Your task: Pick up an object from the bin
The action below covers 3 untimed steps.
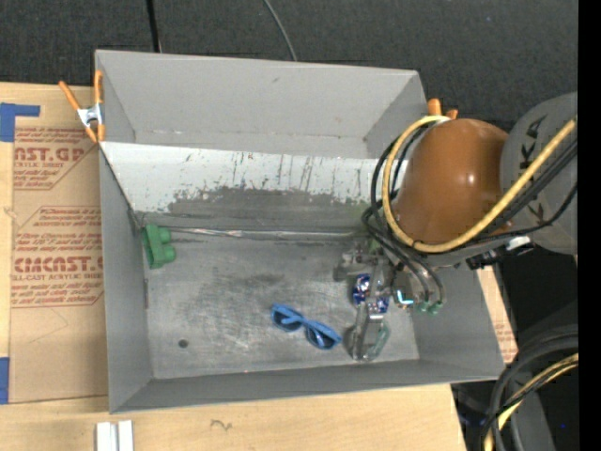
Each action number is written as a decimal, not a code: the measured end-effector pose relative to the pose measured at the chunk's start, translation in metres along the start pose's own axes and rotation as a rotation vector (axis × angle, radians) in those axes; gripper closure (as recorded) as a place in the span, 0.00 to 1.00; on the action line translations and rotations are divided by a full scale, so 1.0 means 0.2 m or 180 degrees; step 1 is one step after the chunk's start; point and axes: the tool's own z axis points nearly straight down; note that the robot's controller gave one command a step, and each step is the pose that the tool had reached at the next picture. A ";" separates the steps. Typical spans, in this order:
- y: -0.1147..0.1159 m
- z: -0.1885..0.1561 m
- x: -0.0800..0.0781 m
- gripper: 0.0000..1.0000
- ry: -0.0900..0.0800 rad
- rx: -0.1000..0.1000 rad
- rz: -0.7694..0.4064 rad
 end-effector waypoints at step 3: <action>0.07 0.03 -0.04 1.00 -0.0043 0.0004 -0.0761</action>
Offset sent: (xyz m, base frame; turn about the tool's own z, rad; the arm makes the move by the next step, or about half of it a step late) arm 0.0054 0.0061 -0.1253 0.0444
